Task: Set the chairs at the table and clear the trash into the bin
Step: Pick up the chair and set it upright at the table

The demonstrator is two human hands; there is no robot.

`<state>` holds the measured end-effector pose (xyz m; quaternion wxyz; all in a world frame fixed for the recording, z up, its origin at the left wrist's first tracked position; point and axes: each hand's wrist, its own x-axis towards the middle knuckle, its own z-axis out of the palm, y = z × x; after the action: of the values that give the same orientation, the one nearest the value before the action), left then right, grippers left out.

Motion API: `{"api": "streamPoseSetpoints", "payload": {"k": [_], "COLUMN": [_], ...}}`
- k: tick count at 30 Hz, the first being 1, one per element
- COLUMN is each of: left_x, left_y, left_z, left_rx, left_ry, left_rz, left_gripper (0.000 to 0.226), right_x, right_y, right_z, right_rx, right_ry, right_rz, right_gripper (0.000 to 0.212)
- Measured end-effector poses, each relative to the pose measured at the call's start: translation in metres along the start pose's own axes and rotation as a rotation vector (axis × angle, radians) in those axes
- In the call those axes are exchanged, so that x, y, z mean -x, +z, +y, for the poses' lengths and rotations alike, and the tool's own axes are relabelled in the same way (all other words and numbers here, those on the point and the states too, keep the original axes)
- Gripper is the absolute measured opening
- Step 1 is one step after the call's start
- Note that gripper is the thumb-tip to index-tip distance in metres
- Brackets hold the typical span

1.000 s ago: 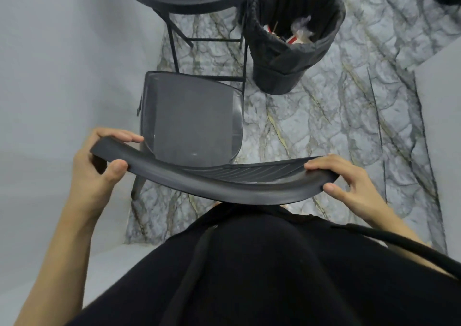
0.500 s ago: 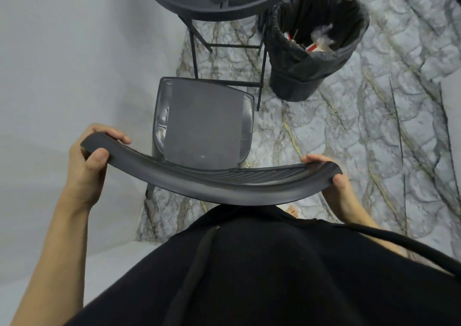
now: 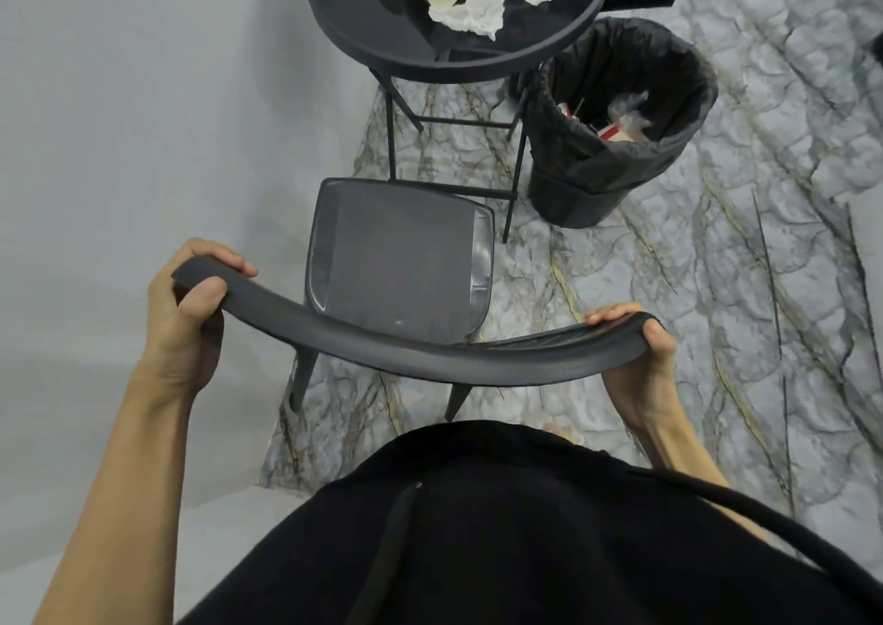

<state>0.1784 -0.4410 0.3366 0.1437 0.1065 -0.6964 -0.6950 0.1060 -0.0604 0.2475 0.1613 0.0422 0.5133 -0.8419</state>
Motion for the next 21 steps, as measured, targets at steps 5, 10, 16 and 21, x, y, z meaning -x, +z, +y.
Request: {"api": "streamPoseSetpoints", "payload": {"k": [5,10,16,21], "left_x": [-0.034,-0.056,-0.091,-0.138], "left_y": [0.018,0.027,0.029,0.015], "left_z": [0.013,0.007,-0.007,-0.019], "left_rx": [0.04,0.108,0.15,0.195], "left_ry": [0.018,0.013,-0.032,-0.062], "left_rz": [0.015,0.05,0.051,-0.018], "left_gripper": [0.014,0.022,0.03,0.049], "right_x": [-0.028,-0.055,-0.083,-0.109], "right_y": [0.001,0.006,0.019,0.043], "right_z": [-0.022,-0.046,-0.067,-0.067], "right_rx": [-0.015,-0.016,0.003,0.013], "right_ry": [-0.047,-0.086,-0.147,-0.208], "right_rz": [0.044,0.045,0.105,0.172], "right_gripper": [0.049,0.047,0.047,0.039]}}
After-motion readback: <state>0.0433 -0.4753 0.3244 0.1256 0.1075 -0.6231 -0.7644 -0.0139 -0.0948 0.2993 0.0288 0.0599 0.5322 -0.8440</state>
